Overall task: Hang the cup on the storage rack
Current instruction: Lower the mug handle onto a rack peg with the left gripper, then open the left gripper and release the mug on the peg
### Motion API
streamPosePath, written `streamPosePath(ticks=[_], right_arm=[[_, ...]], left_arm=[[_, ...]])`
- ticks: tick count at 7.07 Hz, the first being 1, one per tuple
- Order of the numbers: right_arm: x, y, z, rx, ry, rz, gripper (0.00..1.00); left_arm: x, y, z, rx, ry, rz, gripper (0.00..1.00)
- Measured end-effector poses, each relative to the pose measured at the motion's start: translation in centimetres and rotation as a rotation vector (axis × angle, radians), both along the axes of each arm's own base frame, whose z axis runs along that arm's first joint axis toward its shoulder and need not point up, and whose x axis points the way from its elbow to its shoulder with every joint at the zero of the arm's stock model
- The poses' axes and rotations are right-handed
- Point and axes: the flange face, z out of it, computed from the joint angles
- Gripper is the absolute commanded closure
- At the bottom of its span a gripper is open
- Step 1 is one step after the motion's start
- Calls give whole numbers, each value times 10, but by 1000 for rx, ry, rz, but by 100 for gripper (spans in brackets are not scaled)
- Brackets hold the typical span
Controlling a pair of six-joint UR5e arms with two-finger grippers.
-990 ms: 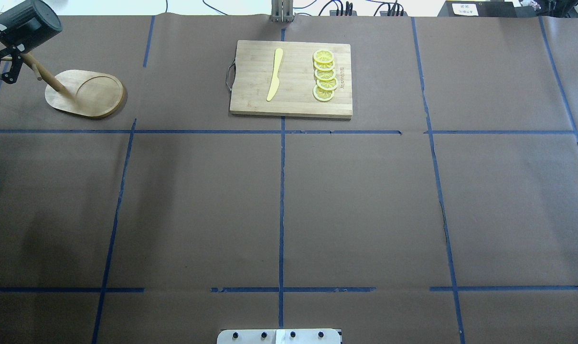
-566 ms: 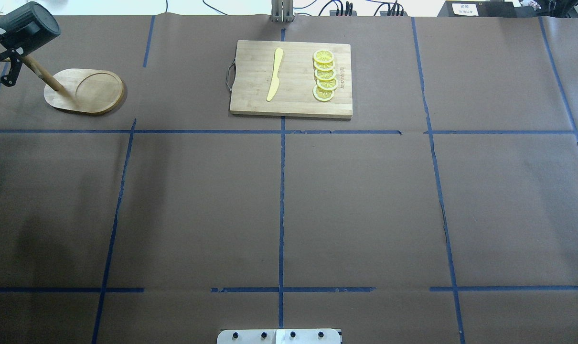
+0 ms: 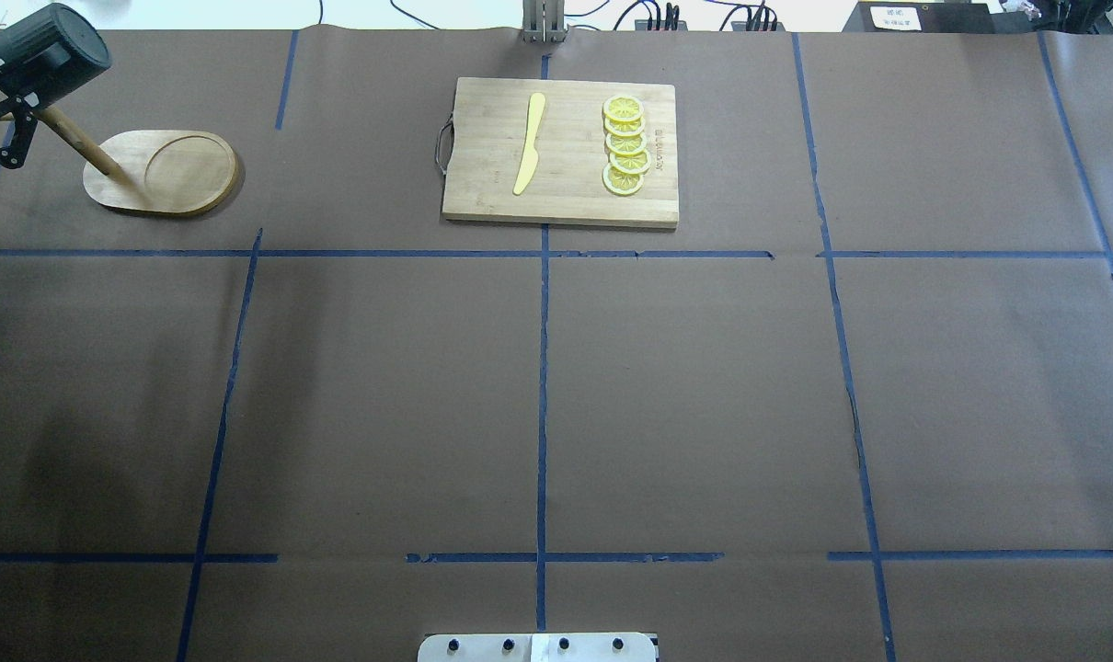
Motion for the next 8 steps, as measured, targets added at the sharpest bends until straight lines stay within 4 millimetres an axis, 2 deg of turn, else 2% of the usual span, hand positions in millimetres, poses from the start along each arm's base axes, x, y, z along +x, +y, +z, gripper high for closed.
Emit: streamPosePath(ticks=[3,4,5,6,8], right_arm=[[0,0,1,-1,0,0,0],[0,0,1,-2,0,0,0],[0,1,2,-3,0,0,0],[0,1,2,-4,0,0,0],[0,1,2,-4,0,-1,0]], left_arm=[[0,1,0,9,4,-1,41],[-2,2,0,18,7,-3,4],[-4,4,0,26,10,-5,0],[-7,10,3,38,14,-5,0],[-20,33,17,72,28,-4,0]])
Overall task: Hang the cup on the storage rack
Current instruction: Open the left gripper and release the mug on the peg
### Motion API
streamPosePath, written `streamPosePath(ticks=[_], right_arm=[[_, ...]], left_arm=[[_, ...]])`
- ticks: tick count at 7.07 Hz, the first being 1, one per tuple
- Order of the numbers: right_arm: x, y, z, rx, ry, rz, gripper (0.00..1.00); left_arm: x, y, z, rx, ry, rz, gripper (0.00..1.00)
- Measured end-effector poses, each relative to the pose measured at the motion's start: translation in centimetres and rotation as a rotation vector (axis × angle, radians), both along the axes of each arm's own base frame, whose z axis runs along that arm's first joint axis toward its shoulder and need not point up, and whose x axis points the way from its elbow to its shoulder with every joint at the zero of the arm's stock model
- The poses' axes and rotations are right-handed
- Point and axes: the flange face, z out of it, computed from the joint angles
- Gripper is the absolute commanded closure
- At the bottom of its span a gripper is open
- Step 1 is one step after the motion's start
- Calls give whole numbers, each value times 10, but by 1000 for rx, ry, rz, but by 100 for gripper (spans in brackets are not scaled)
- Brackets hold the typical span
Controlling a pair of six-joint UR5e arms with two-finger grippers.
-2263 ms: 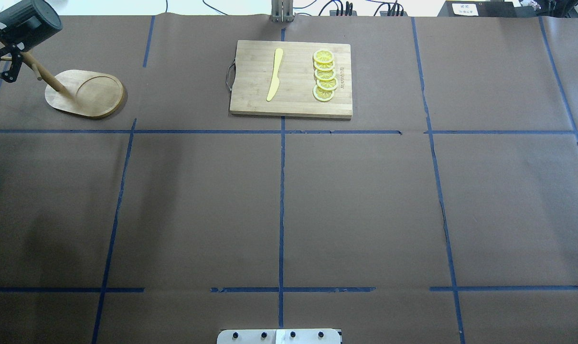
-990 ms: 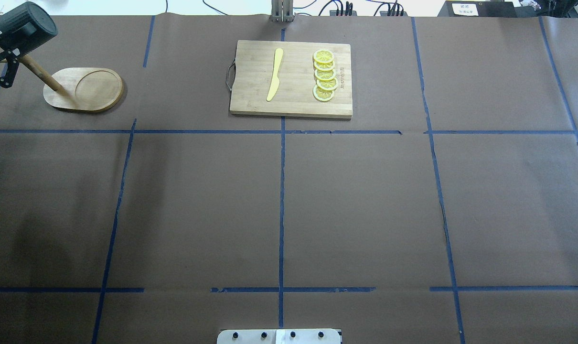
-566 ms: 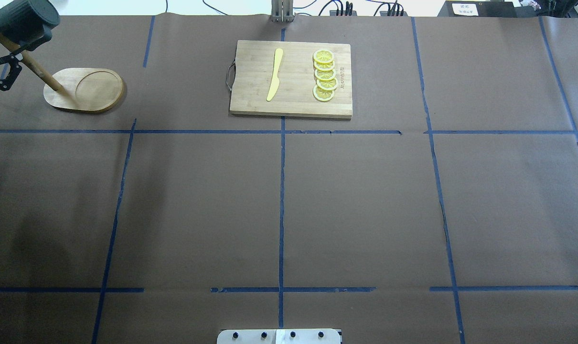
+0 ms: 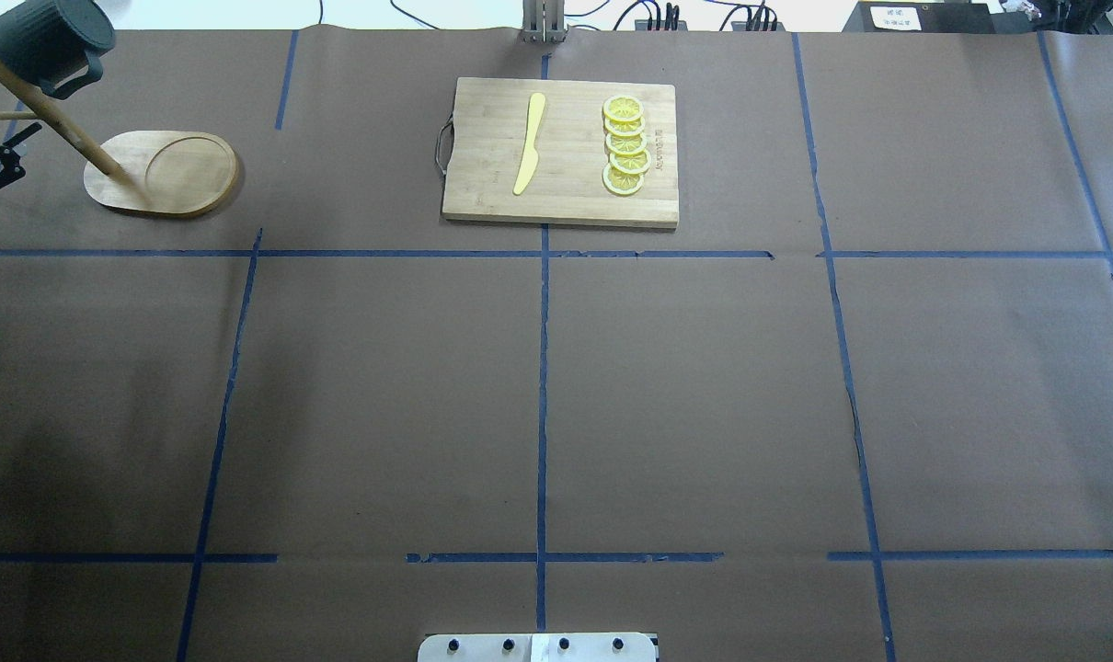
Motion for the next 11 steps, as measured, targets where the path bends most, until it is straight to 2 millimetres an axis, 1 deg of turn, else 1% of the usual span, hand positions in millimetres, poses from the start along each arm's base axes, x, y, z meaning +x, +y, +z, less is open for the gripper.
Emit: streamPosePath(ticks=[1,2,3,4,6,8,9,11], right_arm=[[0,0,0,0,0,0,0],[0,0,0,0,-1,0,0],[0,0,0,1,0,0,0],[0,0,0,0,0,0,0],[0,1,0,-1,0,0,0],[0,1,3,-6,0,0,0],[0,1,5,-10,0,0,0],[0,1,7,-14,0,0,0]], left_arm=[[-10,17,8,21,10,0,0],[-21,35,10,43,14,-3,0],[-30,53,6,84,-19,0,0],[-37,66,2,149,-98,16,0],[-49,76,-1,284,-293,27,0],[-49,80,3,438,-527,11,0],[-47,80,7,510,-661,-2,0],[-44,84,24,671,-991,-17,0]])
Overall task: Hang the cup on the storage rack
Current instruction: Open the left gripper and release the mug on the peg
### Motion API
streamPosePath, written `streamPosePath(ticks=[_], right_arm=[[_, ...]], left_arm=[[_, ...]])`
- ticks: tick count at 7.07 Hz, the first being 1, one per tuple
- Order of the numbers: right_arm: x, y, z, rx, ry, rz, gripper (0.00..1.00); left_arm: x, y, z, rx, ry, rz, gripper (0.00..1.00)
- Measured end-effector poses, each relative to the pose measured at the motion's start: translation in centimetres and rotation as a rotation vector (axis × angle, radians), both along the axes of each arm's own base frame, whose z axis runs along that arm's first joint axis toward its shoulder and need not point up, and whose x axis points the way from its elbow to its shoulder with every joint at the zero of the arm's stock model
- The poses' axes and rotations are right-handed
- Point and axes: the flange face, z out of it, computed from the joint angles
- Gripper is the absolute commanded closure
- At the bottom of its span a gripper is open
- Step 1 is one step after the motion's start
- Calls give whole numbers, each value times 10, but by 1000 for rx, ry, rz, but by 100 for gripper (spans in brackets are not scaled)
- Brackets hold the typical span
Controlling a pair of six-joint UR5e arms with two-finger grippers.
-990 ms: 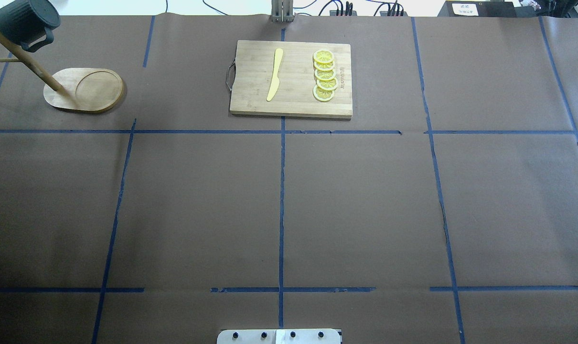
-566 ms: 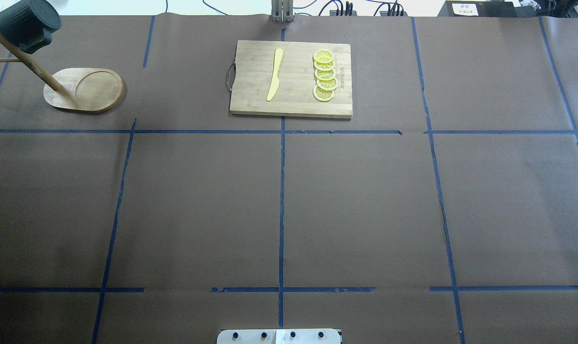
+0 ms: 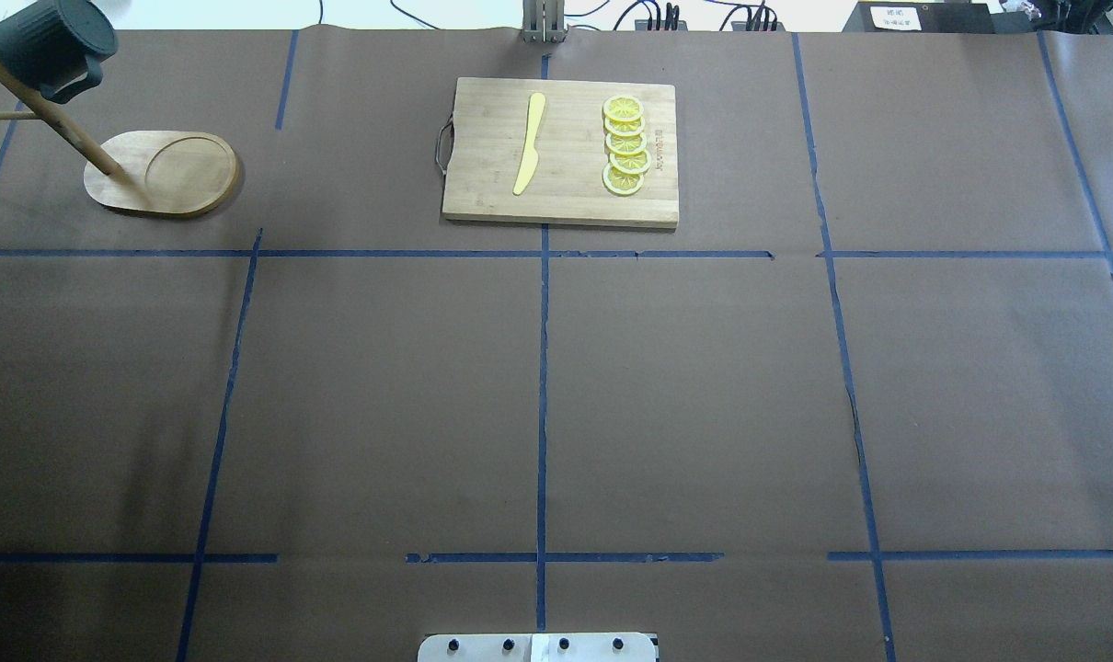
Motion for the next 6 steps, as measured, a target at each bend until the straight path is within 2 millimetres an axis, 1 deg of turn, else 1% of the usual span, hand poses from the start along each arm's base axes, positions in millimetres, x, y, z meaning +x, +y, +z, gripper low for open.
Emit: streamPosePath(ticks=[2,3,4,5,6], right_arm=[[0,0,1,-1,-1,0,0],[0,0,1,-3,-1,0,0],[0,0,3,-5,-1,0,0],[0,0,4,-8,-2,0,0],[0,1,6,-11,-2,0,0]], left_arm=[[2,-2,22,150,-345,-29,0],[-1,-4,37,218,-535,-33,0],[-11,-5,54,274,-721,-28,0],[-24,-7,66,317,-868,-21,0],[-42,-14,77,362,-1027,-10,0]])
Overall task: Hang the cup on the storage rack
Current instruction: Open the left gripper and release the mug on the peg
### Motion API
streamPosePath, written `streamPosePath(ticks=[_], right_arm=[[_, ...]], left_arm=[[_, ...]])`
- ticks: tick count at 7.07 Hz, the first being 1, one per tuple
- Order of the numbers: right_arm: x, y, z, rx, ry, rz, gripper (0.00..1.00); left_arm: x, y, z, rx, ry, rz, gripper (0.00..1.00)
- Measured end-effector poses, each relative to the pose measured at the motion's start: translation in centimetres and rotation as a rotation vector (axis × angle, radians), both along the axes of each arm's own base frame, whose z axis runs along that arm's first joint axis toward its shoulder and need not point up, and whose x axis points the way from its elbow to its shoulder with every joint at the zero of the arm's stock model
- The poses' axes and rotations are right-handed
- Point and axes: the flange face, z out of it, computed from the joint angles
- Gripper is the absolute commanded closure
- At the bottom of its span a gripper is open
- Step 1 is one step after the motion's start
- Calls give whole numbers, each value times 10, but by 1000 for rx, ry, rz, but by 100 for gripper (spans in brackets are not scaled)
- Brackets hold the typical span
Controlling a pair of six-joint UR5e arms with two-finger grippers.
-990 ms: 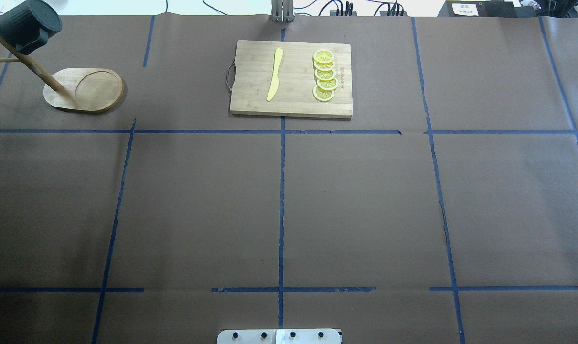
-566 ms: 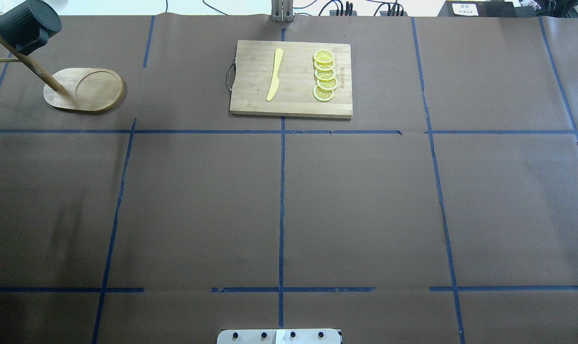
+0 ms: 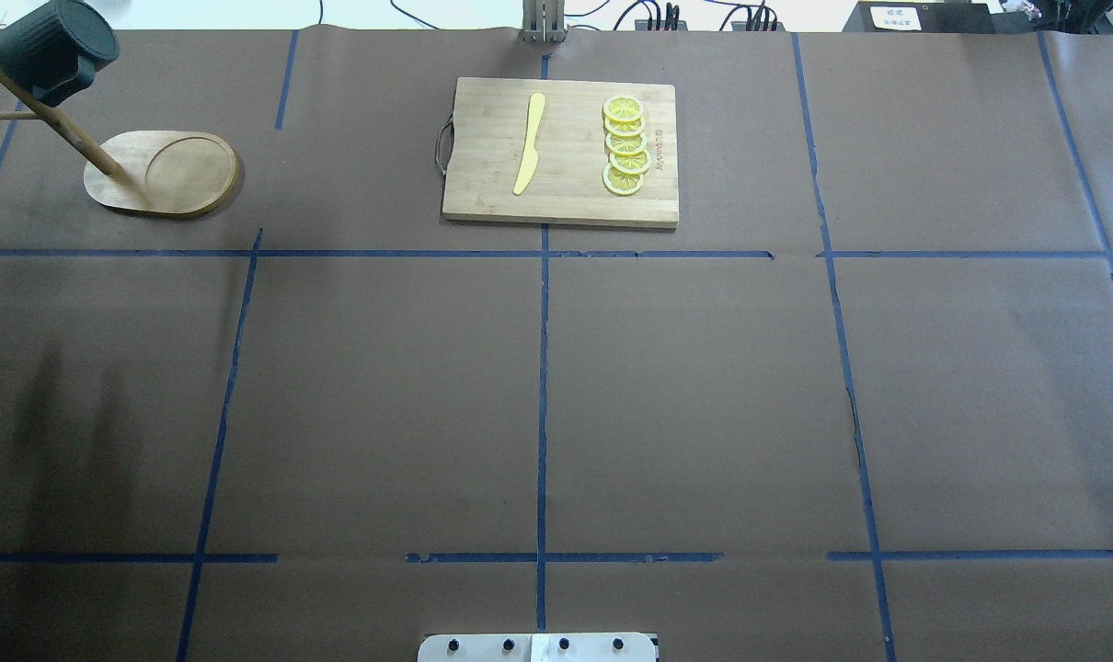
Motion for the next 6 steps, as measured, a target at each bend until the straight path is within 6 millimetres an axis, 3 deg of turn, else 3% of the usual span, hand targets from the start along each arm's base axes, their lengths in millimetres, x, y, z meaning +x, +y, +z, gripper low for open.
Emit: streamPosePath(ticks=[3,6], right_arm=[[0,0,1,-2,0,0,0],[0,0,1,-3,0,0,0]], left_arm=[[-75,-26,29,-5,-415,37,0],[-121,-40,52,-200,-594,156,0]])
